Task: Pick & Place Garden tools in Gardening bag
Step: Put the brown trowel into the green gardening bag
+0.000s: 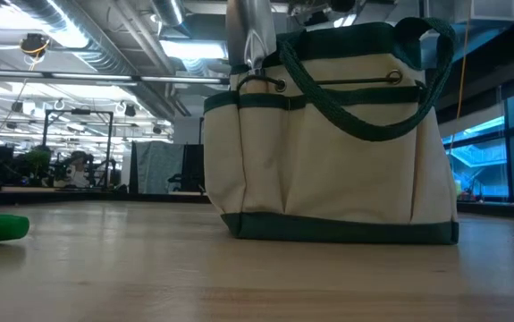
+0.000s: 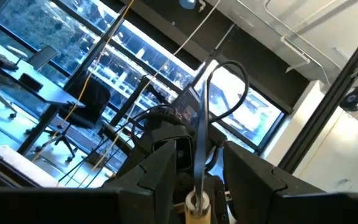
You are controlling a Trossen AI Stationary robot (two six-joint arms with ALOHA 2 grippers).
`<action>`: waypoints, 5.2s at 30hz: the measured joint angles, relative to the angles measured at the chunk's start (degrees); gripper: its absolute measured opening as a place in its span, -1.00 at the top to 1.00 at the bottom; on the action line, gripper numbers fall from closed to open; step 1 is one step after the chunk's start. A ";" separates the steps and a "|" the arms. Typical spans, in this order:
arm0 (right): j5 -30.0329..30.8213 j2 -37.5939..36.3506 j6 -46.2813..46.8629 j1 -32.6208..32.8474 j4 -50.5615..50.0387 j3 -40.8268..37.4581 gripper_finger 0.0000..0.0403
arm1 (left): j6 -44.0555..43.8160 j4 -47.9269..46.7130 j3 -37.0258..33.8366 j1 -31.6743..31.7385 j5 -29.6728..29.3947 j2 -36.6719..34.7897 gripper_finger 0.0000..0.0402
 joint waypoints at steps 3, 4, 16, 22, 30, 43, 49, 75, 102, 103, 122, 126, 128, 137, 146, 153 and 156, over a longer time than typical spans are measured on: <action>0.00 0.00 0.17 0.00 -0.27 0.00 0.66 | 0.07 -0.45 1.40 0.34 0.30 0.02 0.37; 0.00 0.01 0.17 0.00 -0.21 0.00 0.66 | 0.07 -0.98 2.19 0.54 0.89 0.00 0.38; -0.69 0.01 -0.25 0.00 0.30 0.00 0.66 | 0.14 -10.04 6.16 1.06 4.62 0.00 0.79; -0.98 0.02 -0.26 0.04 0.25 0.00 0.66 | -1.29 -10.75 6.16 1.02 5.34 0.00 0.98; -4.48 0.02 -2.67 -0.33 -0.01 0.00 0.61 | -1.87 -11.28 6.16 0.78 6.84 -0.05 0.98; -16.25 -6.34 -1.33 -0.92 -21.10 0.02 -0.34 | 0.85 -35.58 15.90 -7.41 4.61 0.00 0.99; -15.47 -8.53 0.21 -0.51 -40.54 0.02 -0.18 | 1.30 -41.75 19.31 -12.25 0.38 2.03 0.99; -5.79 0.45 -18.14 18.00 -58.55 10.23 0.12 | -2.01 -49.49 30.21 -15.62 -16.77 20.96 0.99; 3.06 17.63 -26.82 16.81 -66.11 23.37 0.12 | -7.08 -57.87 30.18 -17.06 -21.70 21.42 0.99; 3.73 17.75 -26.80 16.81 -66.07 23.37 0.12 | -7.38 -58.37 30.18 -17.08 -21.73 21.42 0.99; 4.65 19.85 -25.33 16.74 -64.56 23.32 0.12 | -7.90 -59.21 30.16 -15.90 -22.82 21.42 0.99; 4.68 19.82 -23.24 16.33 -65.06 23.32 0.17 | -7.86 -59.19 30.16 -15.70 -22.98 21.42 0.99; 4.60 19.82 -21.78 15.86 -65.55 23.32 0.23 | -7.86 -59.18 30.16 -15.64 -23.39 21.57 0.99; 2.76 19.82 -19.77 14.40 -68.61 23.32 0.91 | -6.92 -59.12 30.16 -15.66 -26.35 21.66 0.99; 0.79 19.80 -17.57 13.06 -68.18 23.32 0.98 | -3.85 -50.49 30.14 -15.12 -27.95 25.58 0.99; -1.54 19.67 -16.29 12.57 -68.46 23.28 0.99 | -2.83 -43.55 30.12 -15.22 -29.64 29.38 0.99; -1.51 19.67 -16.30 12.52 -68.58 23.28 0.99 | -2.46 -43.67 30.12 -15.75 -31.70 29.46 0.99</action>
